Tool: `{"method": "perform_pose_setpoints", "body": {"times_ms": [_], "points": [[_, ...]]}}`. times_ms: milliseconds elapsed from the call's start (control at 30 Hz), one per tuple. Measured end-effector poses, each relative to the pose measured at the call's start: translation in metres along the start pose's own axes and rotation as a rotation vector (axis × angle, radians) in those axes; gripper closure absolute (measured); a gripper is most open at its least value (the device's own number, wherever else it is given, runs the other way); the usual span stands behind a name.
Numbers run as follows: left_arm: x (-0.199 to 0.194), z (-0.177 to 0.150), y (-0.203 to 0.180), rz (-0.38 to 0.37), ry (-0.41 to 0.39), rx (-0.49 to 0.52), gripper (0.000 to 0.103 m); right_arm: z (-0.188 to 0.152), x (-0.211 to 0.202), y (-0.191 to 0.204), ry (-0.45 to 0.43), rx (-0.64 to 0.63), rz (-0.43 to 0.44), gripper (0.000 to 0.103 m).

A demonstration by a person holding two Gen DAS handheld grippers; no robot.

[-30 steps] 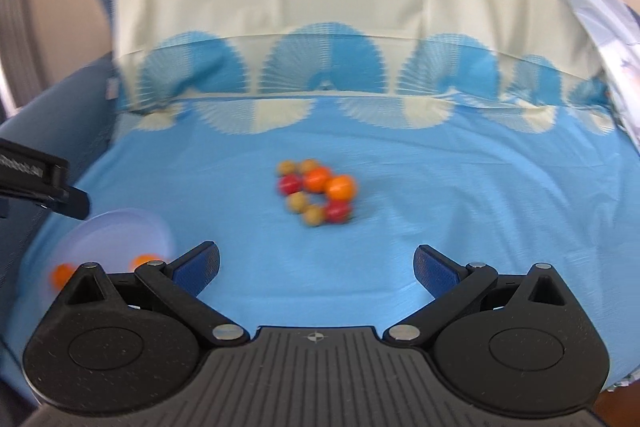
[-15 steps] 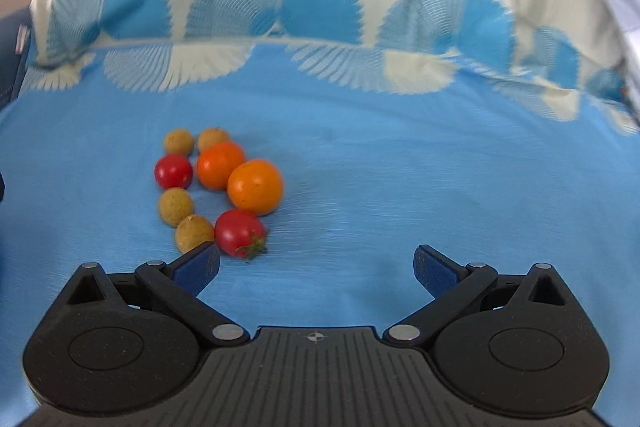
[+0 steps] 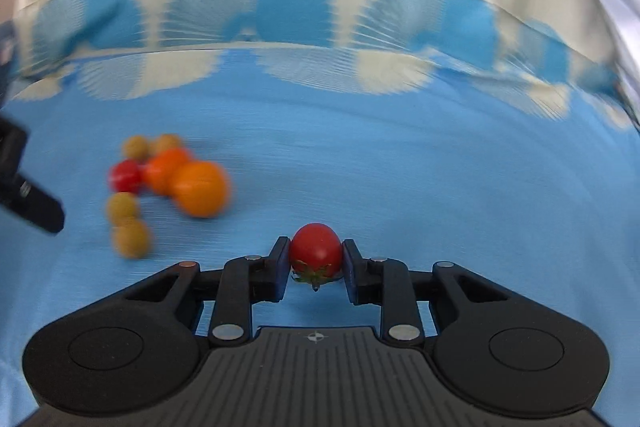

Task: Organize fruits
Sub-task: 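Grasp a brown round fruit with the left tool while the right tool grasps a red tomato, then carry the brown fruit and red tomato over the plate with both tools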

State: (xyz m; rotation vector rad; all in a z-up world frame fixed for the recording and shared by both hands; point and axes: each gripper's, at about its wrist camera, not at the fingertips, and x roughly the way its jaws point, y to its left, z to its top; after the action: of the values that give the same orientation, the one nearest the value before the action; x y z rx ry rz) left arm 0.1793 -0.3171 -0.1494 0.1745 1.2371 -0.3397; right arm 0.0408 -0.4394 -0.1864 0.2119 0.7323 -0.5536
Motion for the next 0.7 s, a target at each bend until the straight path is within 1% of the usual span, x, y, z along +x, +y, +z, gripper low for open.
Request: {"method": "perform_pose_setpoints", "body": {"times_ms": [100,200,233,267,300,333,367,400,433,533,633,700], "points": [[0.016,0.005,-0.015,0.002,0.020,-0.020,0.000,-0.003,0.005,-0.011,0.004,0.065,0.011,0.074],[0.030,0.010,-0.024,-0.002,0.041,-0.042,0.001,-0.006,0.007,-0.006,-0.015,0.026,0.003,0.074],[0.033,0.011,-0.026,0.001,0.048,-0.055,0.004,-0.007,0.007,-0.006,-0.021,0.018,0.002,0.074],[0.035,0.011,-0.026,-0.007,0.049,-0.063,0.009,-0.007,0.007,-0.005,-0.024,0.016,0.003,0.074],[0.036,0.011,-0.027,-0.014,0.053,-0.062,0.029,-0.007,0.007,-0.005,-0.026,0.017,0.005,0.074],[0.036,0.010,-0.029,0.005,0.053,-0.045,0.039,-0.006,0.008,-0.006,-0.027,0.019,0.007,0.074],[0.032,0.008,-0.031,0.021,0.029,-0.028,0.046,-0.006,0.008,-0.007,-0.029,0.021,0.008,0.074],[0.030,0.006,-0.031,0.007,0.014,-0.012,0.066,-0.006,0.008,-0.007,-0.031,0.021,0.008,0.074],[0.028,0.005,-0.030,-0.009,0.014,0.000,0.074,-0.006,0.008,-0.006,-0.032,0.021,0.007,0.074],[0.019,0.000,-0.020,-0.051,0.013,-0.010,0.074,-0.006,0.007,-0.006,-0.038,0.023,0.001,0.074],[0.004,-0.012,-0.009,-0.067,-0.061,0.029,0.074,-0.006,0.004,-0.003,-0.039,0.010,-0.016,0.074],[-0.001,-0.018,0.000,-0.082,-0.086,0.047,0.074,-0.006,0.001,-0.001,-0.034,0.001,-0.021,0.074]]}}
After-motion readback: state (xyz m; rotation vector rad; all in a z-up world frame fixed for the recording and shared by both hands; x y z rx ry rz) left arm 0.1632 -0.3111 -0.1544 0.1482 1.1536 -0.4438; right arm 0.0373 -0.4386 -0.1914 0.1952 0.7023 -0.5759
